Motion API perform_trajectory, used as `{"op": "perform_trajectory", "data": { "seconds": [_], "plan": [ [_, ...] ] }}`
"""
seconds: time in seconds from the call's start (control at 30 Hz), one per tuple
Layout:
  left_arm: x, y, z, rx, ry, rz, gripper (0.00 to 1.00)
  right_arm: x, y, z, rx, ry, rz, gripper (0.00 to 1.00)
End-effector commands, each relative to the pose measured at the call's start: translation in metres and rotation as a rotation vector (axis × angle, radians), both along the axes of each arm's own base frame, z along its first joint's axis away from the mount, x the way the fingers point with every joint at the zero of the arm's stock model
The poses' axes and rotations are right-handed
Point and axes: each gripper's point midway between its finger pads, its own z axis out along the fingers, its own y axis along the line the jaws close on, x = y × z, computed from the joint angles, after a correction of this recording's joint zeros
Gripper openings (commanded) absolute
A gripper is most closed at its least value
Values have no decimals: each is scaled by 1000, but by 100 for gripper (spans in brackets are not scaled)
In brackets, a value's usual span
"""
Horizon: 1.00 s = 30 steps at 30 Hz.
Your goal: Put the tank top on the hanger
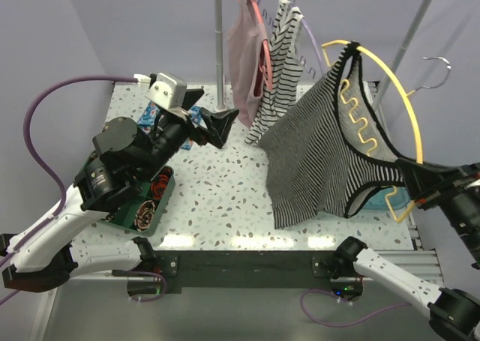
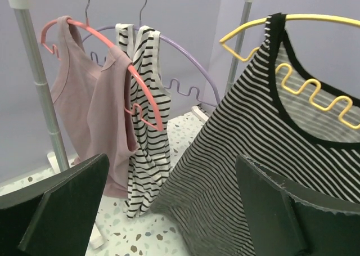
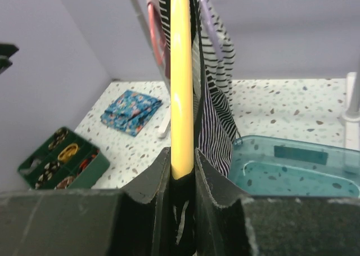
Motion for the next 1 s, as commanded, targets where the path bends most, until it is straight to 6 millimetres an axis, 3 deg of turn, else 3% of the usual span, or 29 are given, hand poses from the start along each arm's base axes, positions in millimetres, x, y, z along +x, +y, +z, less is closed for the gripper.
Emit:
{"op": "perform_trajectory", "data": {
  "seconds": [0.0, 0.13, 0.33, 0.67, 0.8, 0.97],
  "plan": [
    [-6, 6, 7, -40, -2, -7, 100, -2, -27, 20, 39, -13, -120, 0],
    [-6, 6, 7, -37, -2, -11, 100, -11, -51, 34, 64, -26, -198, 0],
    [-6, 0, 4, -32, 3, -25, 100, 5, -52, 29, 5, 16, -271, 0],
    [-3, -5, -7, -2, 23, -23, 100, 38, -35, 22, -93, 49, -329, 0],
    [-4, -8, -10, 1, 28, -35, 100, 62, -25, 18, -147, 61, -383, 0],
    [-5, -6, -14, 9, 35, -35, 100, 96, 2, 13, -216, 79, -401, 0]
  ]
}}
